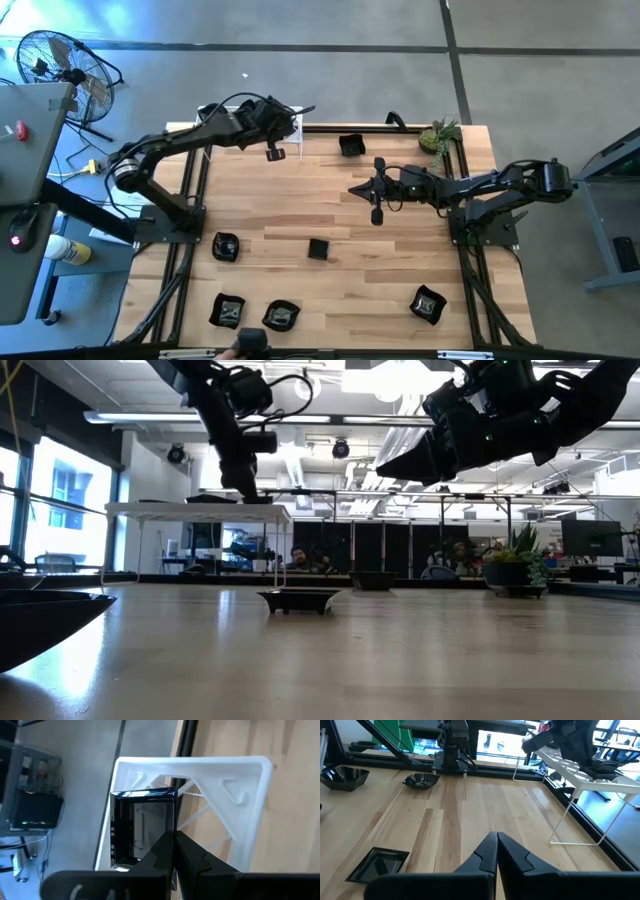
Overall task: Pick & Place Mini shaped plates
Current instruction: Stack the black square plate on top of the black square plate on the shelf
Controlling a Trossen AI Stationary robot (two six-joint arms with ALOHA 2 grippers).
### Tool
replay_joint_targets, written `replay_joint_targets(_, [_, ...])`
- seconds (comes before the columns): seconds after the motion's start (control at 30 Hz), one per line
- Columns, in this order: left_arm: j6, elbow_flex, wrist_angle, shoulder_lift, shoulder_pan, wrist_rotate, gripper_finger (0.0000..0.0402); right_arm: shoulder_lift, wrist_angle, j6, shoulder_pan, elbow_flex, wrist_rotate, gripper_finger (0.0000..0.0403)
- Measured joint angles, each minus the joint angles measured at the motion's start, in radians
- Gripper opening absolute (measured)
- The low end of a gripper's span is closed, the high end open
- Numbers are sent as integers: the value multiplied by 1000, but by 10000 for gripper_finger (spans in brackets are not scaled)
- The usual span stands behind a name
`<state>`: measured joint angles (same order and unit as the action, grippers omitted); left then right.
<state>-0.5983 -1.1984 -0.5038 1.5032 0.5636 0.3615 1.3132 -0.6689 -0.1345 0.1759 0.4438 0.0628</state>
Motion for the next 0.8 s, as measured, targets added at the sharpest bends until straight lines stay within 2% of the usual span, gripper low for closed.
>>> replay_joint_targets(0.17, [2, 0, 11, 5, 0, 18, 11, 0, 0, 0, 0, 0, 1, 8])
replay_joint_targets(0.53, [0, 0, 7, 5, -1, 27, 79, 0, 0, 0, 0, 0, 2, 2])
replay_joint_targets(0.67, [-3, -5, -3, 5, -1, 23, 85, 0, 0, 0, 0, 0, 2, 5])
replay_joint_targets(0.8, [4, -59, -66, 5, -1, 6, 85, 0, 0, 0, 0, 0, 2, 6])
